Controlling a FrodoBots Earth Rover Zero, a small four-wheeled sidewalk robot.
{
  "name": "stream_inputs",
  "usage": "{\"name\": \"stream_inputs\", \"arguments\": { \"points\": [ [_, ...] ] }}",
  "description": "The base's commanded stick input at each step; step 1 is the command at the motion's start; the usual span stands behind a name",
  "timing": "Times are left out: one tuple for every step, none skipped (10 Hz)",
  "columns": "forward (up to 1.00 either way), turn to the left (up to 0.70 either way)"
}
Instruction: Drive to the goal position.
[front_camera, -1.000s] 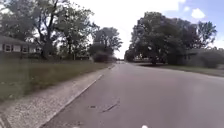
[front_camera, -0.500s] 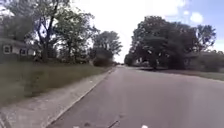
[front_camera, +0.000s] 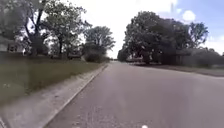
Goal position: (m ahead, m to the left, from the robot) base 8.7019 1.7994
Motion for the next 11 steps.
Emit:
{"name": "stream_inputs", "arguments": {
  "points": [
    [0.85,0.0],
    [0.85,0.0],
    [0.85,0.0],
    [0.85,0.0],
    [0.85,0.0],
    [0.85,0.0],
    [0.85,0.0],
    [0.85,0.0],
    [0.85,0.0],
    [0.85,0.0],
    [0.85,0.0]
  ]
}}
